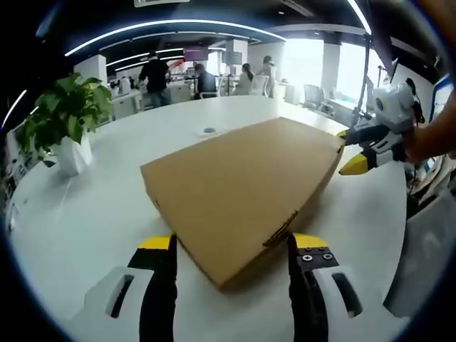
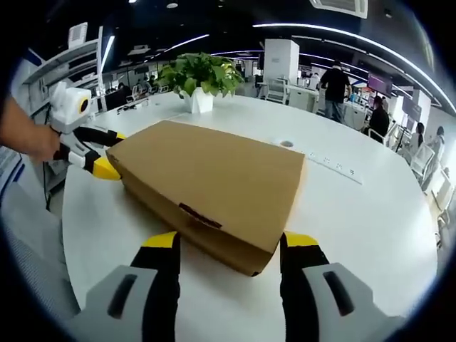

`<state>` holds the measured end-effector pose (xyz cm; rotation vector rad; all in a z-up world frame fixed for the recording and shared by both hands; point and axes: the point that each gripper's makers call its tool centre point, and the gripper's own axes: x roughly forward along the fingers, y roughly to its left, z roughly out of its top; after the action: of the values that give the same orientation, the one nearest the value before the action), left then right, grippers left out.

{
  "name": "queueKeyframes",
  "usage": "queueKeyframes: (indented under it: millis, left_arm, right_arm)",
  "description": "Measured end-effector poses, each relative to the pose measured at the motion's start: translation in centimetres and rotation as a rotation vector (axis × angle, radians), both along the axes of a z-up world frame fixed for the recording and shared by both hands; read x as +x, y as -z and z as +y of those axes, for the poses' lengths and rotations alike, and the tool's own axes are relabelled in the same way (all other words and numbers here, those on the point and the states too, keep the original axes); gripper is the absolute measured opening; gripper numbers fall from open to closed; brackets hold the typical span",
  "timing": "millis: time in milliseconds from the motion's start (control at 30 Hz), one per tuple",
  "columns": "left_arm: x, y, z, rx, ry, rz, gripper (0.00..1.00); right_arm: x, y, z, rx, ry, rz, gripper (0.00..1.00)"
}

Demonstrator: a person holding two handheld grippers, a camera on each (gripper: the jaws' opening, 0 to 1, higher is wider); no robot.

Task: Operate the shoe box by opening the lid, removing the specified soft item, and placing it in the target area until the item is outside and the box remains undamaged.

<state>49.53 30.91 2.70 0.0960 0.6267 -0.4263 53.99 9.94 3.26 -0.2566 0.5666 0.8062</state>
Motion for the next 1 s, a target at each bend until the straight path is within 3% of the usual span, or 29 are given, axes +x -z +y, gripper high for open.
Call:
queueKeyframes:
  millis: [200,500,733,1000]
  left_arm:
    - [-1.4,-0.1,0.0,0.000,0.021,0.010,0.63]
    - [-4.7,-0.2,0.4,0.001,0.043,0.019,0.61]
    - [-7.4,-0.3,0.7,-0.003,0.053,0.021,0.60]
    - [-7.4,-0.2,0.7,-0.009,0.056,0.029,0.62]
  right_arm:
    - [-1.9,-0.1,0.0,0.003,0.020,0.015,0.52]
    - [-7.1,-0.2,-0.1,0.024,0.055,0.032,0.51]
    - [-10.1,-0.3,0.2,0.041,0.073,0.041,0.50]
    - [-9.8,-0.1,-0.2,0.033,0.096,0.034,0.45]
